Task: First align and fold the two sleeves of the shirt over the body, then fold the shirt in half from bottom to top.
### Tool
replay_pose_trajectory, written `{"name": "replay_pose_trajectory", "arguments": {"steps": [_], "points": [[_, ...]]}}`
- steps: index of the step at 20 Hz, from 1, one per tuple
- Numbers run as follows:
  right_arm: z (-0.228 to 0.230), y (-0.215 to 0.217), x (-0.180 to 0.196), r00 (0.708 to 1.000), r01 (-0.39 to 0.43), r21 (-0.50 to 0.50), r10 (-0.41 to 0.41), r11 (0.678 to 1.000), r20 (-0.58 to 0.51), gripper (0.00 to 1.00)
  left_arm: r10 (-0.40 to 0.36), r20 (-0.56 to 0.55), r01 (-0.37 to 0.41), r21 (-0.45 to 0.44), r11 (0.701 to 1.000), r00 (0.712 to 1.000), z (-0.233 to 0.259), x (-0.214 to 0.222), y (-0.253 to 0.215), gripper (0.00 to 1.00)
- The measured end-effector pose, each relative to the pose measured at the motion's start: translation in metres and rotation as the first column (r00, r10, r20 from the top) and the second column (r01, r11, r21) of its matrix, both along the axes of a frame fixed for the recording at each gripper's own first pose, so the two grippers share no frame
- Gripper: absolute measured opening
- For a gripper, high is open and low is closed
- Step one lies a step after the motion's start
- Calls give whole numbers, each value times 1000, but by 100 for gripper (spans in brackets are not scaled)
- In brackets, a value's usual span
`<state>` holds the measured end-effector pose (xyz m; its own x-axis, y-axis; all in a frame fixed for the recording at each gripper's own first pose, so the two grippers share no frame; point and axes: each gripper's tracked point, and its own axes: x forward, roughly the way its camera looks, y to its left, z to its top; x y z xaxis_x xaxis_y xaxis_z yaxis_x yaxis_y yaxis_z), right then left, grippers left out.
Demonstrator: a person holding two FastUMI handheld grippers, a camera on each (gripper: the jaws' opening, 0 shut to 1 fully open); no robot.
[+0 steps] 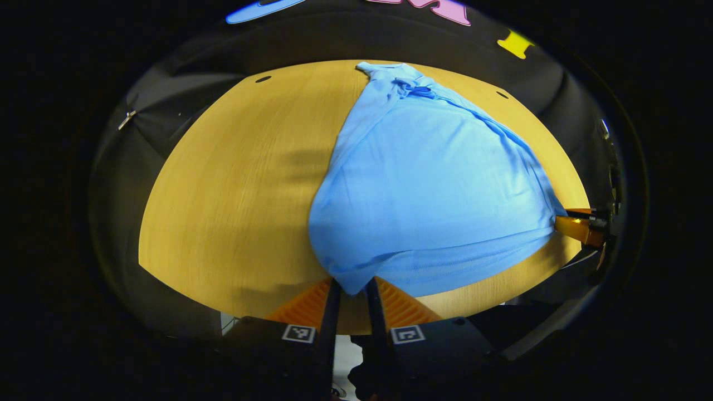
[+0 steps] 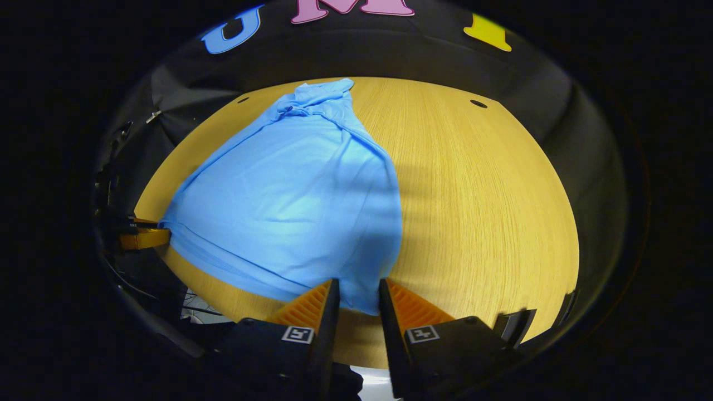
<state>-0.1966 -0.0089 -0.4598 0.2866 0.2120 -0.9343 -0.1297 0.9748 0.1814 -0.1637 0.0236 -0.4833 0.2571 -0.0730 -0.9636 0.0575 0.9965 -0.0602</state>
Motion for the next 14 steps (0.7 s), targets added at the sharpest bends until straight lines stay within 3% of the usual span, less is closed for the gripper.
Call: {"name": "replay_pose_trajectory", "arguments": {"steps": [1,2,3,4,8,14], "points": [[1,2,1,1000,9,13,-9,1000,1,23,-10,6,10,2,1000,1000,-1,1,-3,24],[0,3,0,1000,22,15,-22,1000,-5,19,-15,16,15,5,1000,1000,-1,2,-5,18],[2,3,1,1000,26,14,-26,1000,-1,7,-15,18,15,13,1000,1000,0,2,-5,11],[2,3,2,1000,21,16,-21,1000,3,7,-11,27,11,17,1000,1000,0,4,-5,7],[12,3,13,998,49,32,-50,998,30,5,33,48,-33,6,999,998,7,10,-2,6],[38,10,53,991,84,81,-92,993,100,5,42,123,-38,-32,999,992,33,47,-6,6]]}}
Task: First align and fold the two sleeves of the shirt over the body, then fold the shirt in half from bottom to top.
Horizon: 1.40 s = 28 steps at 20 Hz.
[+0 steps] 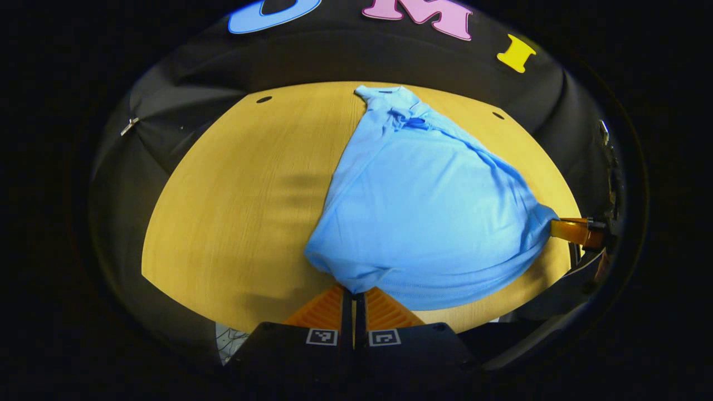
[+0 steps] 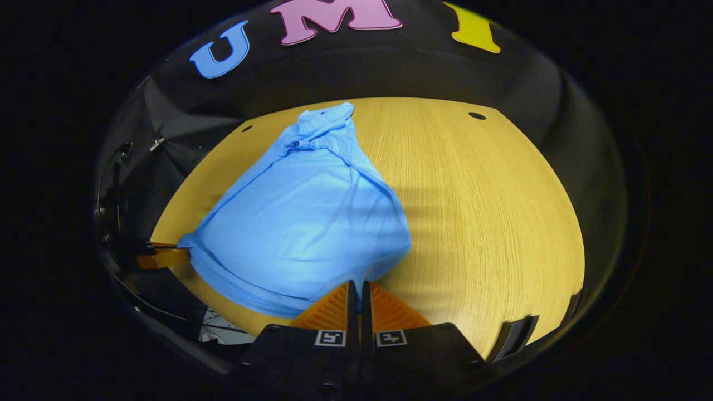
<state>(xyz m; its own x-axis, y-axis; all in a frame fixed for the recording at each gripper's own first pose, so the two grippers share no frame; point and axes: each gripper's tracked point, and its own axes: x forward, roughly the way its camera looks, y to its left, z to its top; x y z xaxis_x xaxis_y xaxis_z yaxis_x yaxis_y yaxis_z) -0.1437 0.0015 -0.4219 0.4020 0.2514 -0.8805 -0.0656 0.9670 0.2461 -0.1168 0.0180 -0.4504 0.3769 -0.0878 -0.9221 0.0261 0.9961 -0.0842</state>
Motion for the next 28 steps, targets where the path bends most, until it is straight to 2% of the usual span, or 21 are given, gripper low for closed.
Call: {"name": "replay_pose_trajectory", "arguments": {"steps": [10,15,21,22,23,25,26,27,28], "points": [[20,-12,103,989,88,30,-91,996,120,5,39,147,-36,-25,999,988,31,121,9,6],[21,-16,163,978,100,26,-103,995,182,5,33,210,-30,-19,999,977,33,184,8,6],[18,-16,247,959,119,32,-124,992,253,5,42,277,-46,10,999,960,32,267,20,6],[15,-17,260,957,121,31,-125,992,263,5,49,288,-54,7,999,956,34,280,22,10],[14,-18,274,954,123,30,-127,992,272,5,54,298,-59,6,998,953,32,296,23,6],[9,-18,301,948,130,34,-135,991,290,5,59,321,-66,9,998,945,34,324,22,6],[6,-18,314,943,136,37,-141,990,301,5,57,334,-66,16,998,941,34,337,23,1],[4,-19,328,940,138,39,-144,990,308,5,54,344,-67,26,997,937,32,350,24,6],[0,-19,340,937,144,40,-149,989,315,5,53,353,-70,35,997,934,31,362,26,6]]}}
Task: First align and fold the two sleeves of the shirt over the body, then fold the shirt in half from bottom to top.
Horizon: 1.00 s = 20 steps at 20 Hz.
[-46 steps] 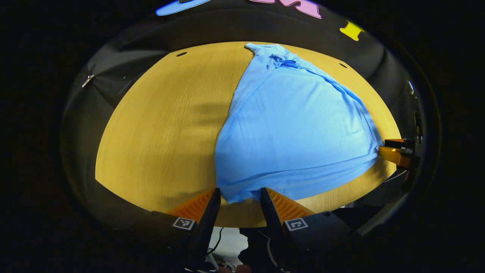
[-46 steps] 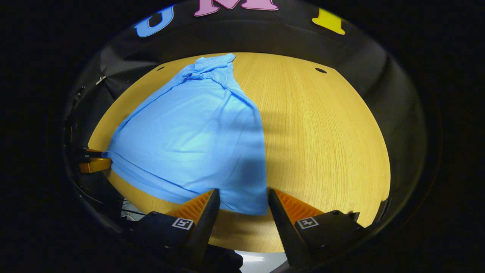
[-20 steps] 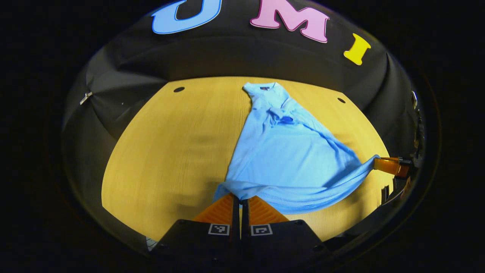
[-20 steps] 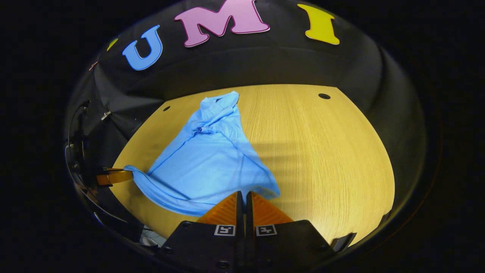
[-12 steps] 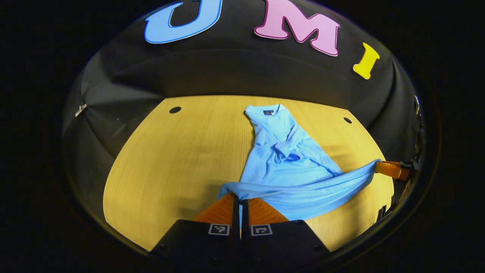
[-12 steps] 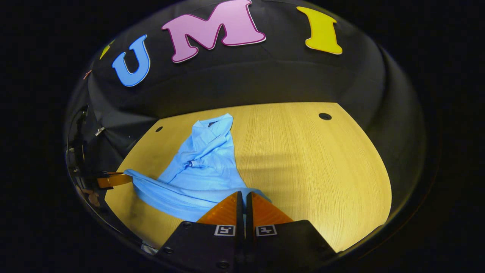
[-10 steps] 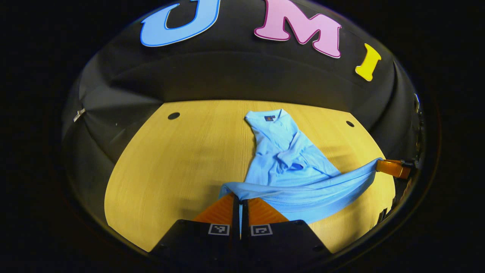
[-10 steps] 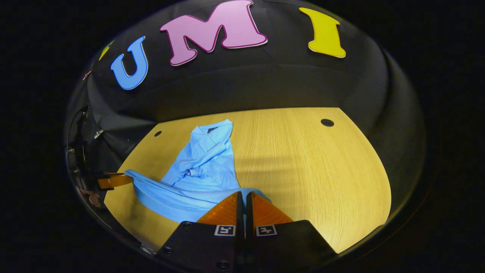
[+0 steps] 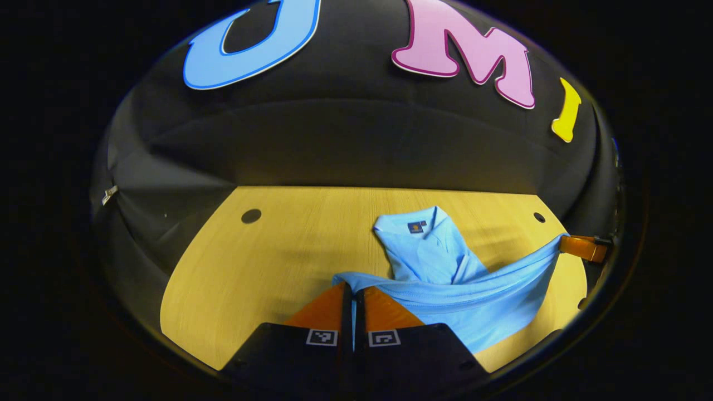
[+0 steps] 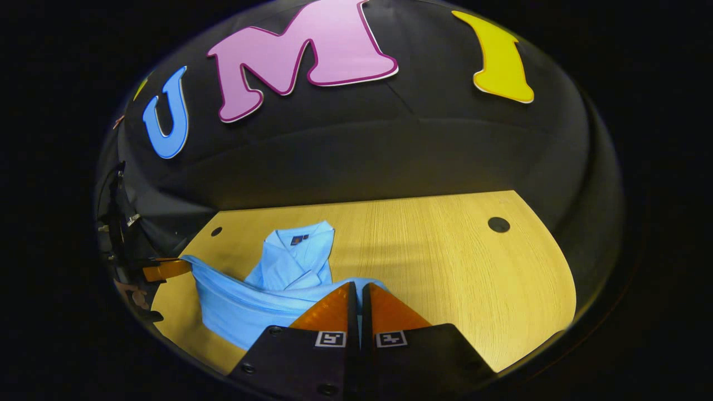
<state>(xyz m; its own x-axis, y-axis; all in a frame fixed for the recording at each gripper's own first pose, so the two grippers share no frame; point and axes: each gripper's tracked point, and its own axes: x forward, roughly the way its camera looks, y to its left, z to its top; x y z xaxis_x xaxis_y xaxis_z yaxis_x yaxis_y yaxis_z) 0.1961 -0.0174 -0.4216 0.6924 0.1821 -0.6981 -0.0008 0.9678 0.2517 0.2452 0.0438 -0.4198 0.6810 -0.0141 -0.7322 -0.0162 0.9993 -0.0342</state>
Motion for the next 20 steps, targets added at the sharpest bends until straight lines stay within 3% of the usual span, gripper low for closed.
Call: {"name": "replay_pose_trajectory", "arguments": {"steps": [5,6,7,10,15,20], "points": [[-23,3,55,999,23,11,-23,1000,28,5,33,27,-34,49,998,999,-17,48,19,6],[-27,4,63,999,24,13,-24,1000,30,5,35,28,-36,52,998,999,-21,56,20,1],[-33,7,71,999,26,15,-27,1000,30,5,35,28,-37,55,998,999,-27,61,20,6],[-59,10,90,1000,29,4,-29,1000,-1,5,44,1,-44,48,998,999,-50,71,10,6],[-111,15,107,996,35,-39,-38,999,-83,5,78,-15,-76,67,995,997,-87,84,3,6],[-144,18,97,987,45,-75,-56,996,-149,5,87,-21,-85,72,994,996,-100,86,1,6]]}}
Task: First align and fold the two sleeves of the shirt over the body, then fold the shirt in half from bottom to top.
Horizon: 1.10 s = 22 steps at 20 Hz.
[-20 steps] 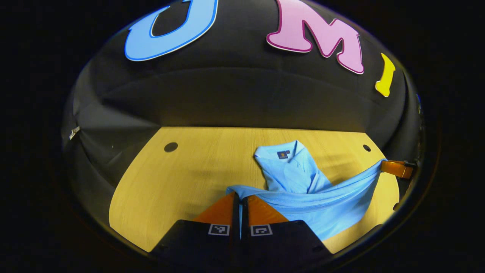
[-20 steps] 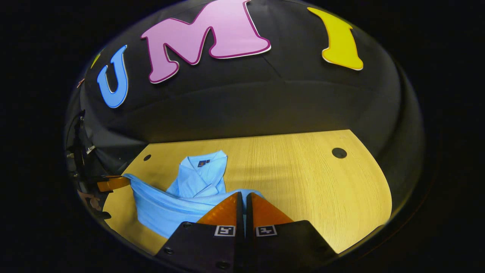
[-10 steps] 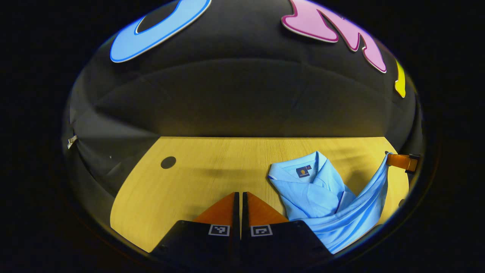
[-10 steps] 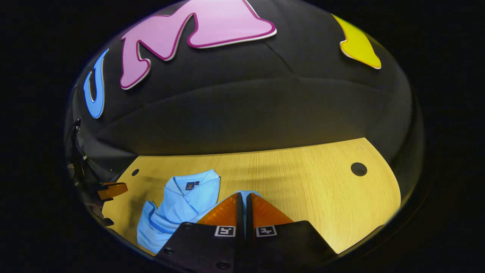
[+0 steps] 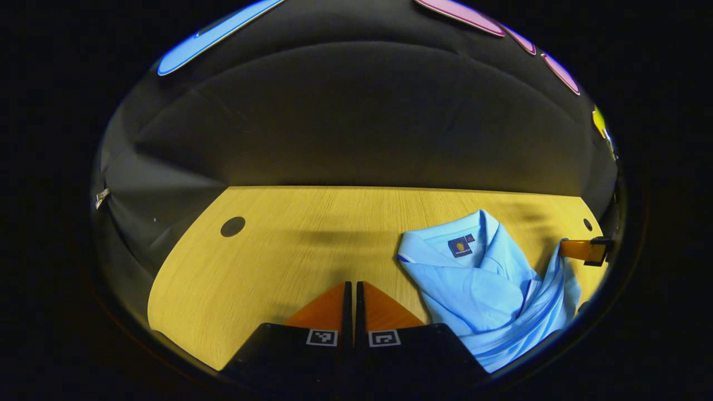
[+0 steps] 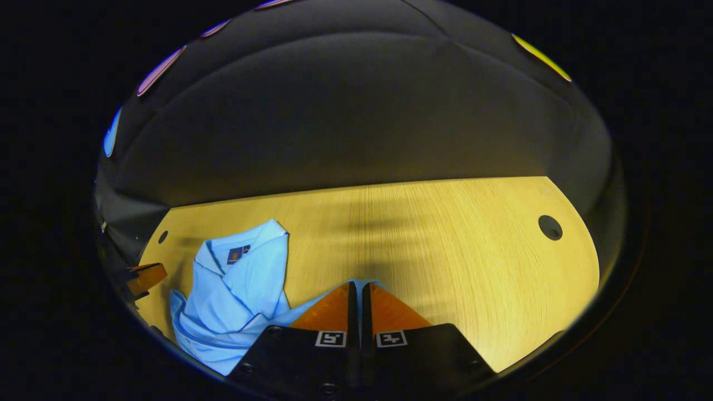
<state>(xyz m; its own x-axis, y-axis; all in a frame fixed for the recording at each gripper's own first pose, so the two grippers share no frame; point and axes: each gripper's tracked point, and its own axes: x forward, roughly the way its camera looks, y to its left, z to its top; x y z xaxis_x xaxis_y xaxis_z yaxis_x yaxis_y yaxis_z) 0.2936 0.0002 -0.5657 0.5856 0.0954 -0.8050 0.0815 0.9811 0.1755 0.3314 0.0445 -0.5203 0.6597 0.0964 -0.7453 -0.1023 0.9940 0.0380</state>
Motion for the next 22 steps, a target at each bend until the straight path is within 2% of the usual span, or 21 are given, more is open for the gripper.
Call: {"name": "replay_pose_trajectory", "arguments": {"steps": [2,3,4,6,8,10,11,12,13,14,15,19,22], "points": [[9,0,6,999,1,-17,0,1000,39,8,2,14,-2,-8,1000,1000,3,1,-2,6],[15,-1,9,999,7,-29,-6,1000,53,15,3,18,-3,-11,1000,1000,5,2,-3,6],[17,-2,12,998,18,-30,-16,999,59,18,1,20,0,-19,1000,1000,6,1,-5,6],[18,-2,7,999,32,-25,-31,999,42,43,-2,10,2,-31,1000,1000,7,-3,-10,7],[19,-5,6,998,26,-45,-24,999,50,72,-8,7,9,-17,1000,1000,9,-4,-11,29],[22,-7,4,997,25,-58,-21,998,69,73,-15,24,16,-2,1000,1000,14,-4,-13,53],[24,-7,3,997,29,-55,-25,998,74,74,-20,35,20,5,1000,999,17,-4,-15,53],[27,-6,2,996,35,-43,-32,998,78,78,-26,42,26,9,1000,999,20,-4,-17,67],[31,-7,3,995,44,-36,-41,998,87,87,-29,49,28,19,999,998,23,-5,-17,69],[35,-8,1,994,54,-29,-50,998,100,97,-35,56,34,23,999,998,26,-6,-19,81],[39,-8,1,992,57,-21,-55,998,111,98,-41,63,39,31,999,997,30,-8,-20,85],[78,-11,-4,978,56,-3,-55,998,204,97,-55,129,51,39,998,990,64,-17,-28,86],[118,-9,-22,960,17,-6,-15,1000,278,97,-71,193,62,53,997,979,100,-32,-35,86]]}}
